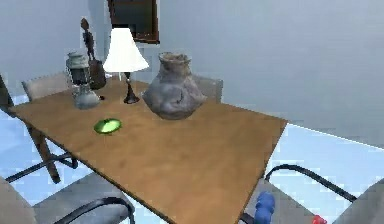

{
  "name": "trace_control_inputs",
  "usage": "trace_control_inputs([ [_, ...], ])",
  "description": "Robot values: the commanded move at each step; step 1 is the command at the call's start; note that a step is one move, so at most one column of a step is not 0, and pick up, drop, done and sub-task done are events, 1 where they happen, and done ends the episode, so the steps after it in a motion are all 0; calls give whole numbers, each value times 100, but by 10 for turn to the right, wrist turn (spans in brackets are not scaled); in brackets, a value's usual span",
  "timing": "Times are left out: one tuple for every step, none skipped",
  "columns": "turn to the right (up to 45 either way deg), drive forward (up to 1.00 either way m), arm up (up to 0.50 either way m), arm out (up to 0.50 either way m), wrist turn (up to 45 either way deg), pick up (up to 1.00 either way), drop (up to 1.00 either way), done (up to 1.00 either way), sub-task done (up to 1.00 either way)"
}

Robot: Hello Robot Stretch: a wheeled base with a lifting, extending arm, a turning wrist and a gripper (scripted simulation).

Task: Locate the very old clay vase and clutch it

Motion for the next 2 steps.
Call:
trace_control_inputs([
  [450,0,0,0,0,0,0,0,0],
  [330,0,0,0,0,0,0,0,0],
])
